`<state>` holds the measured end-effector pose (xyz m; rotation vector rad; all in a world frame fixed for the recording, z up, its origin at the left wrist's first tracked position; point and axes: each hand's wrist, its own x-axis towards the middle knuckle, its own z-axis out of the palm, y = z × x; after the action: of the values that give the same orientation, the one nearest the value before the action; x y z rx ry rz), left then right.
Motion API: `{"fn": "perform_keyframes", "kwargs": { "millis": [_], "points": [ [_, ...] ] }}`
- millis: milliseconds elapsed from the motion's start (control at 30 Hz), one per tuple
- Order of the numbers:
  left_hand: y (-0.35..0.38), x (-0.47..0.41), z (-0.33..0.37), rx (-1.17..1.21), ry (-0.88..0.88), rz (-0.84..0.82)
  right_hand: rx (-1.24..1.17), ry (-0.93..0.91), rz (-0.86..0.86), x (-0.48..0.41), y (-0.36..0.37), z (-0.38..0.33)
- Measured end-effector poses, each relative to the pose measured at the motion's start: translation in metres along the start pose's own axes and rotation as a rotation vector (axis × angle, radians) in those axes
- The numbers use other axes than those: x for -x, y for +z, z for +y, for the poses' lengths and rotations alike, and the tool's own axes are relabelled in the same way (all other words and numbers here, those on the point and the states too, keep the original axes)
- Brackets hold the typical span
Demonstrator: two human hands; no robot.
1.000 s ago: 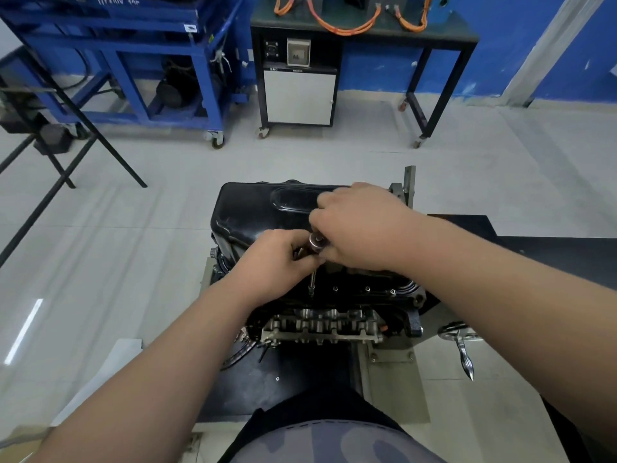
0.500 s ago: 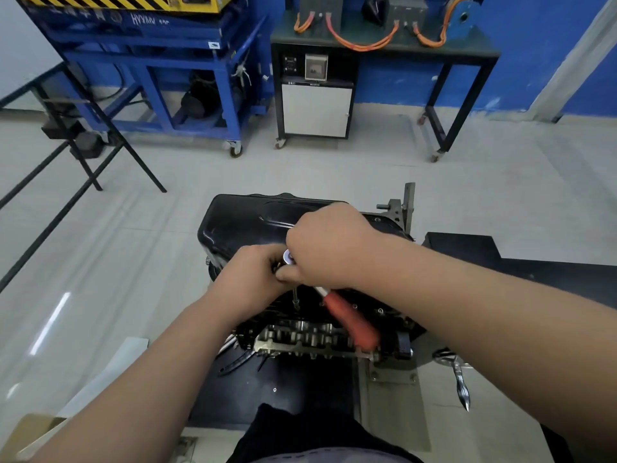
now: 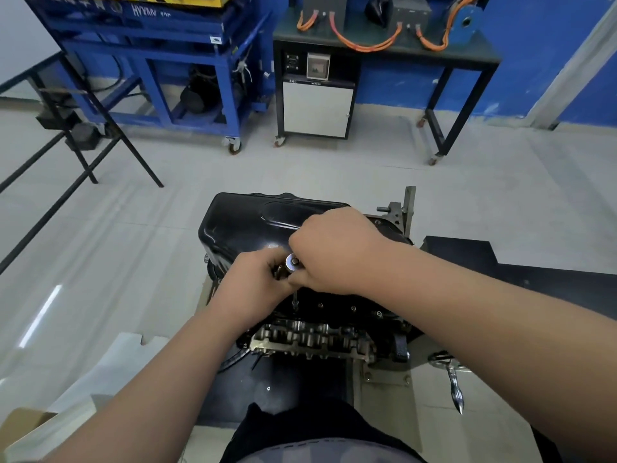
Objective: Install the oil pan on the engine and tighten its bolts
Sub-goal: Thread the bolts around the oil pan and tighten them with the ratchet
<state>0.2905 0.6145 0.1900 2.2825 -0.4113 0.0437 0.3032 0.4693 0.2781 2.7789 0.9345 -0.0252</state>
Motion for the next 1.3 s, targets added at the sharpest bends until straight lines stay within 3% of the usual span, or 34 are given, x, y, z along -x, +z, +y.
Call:
{"fn": "perform_keyframes", "kwargs": {
  "millis": [200,267,433,533,700,1000,1300],
  "points": [
    [0.002,0.007,-0.007,0.087,-0.011,-0.006,-0.103,0.138,-0.002,0.006,-0.005,-0.016],
    [0.005,0.015,-0.012,0.223,-0.124,0.016,-0.113,0.171,0.022,0.009,-0.003,-0.02],
    [0.023,0.044,-0.022,1.16,-0.787,0.076,-0.129,0.232,0.062,0.012,0.007,-0.028],
    [0.024,0.051,-0.023,1.469,-0.973,0.041,-0.181,0.238,0.067,0.012,0.013,-0.028],
    [0.016,0.05,-0.019,1.586,-1.008,-0.028,-0.292,0.209,-0.04,0.004,0.024,-0.037],
    [-0.033,0.039,-0.017,1.7,-0.912,-0.263,-0.431,0.392,0.172,0.006,-0.042,-0.025],
    [-0.058,0.033,-0.053,1.793,-1.004,-0.066,-0.655,0.556,0.336,0.002,-0.061,-0.051]
  ]
}}
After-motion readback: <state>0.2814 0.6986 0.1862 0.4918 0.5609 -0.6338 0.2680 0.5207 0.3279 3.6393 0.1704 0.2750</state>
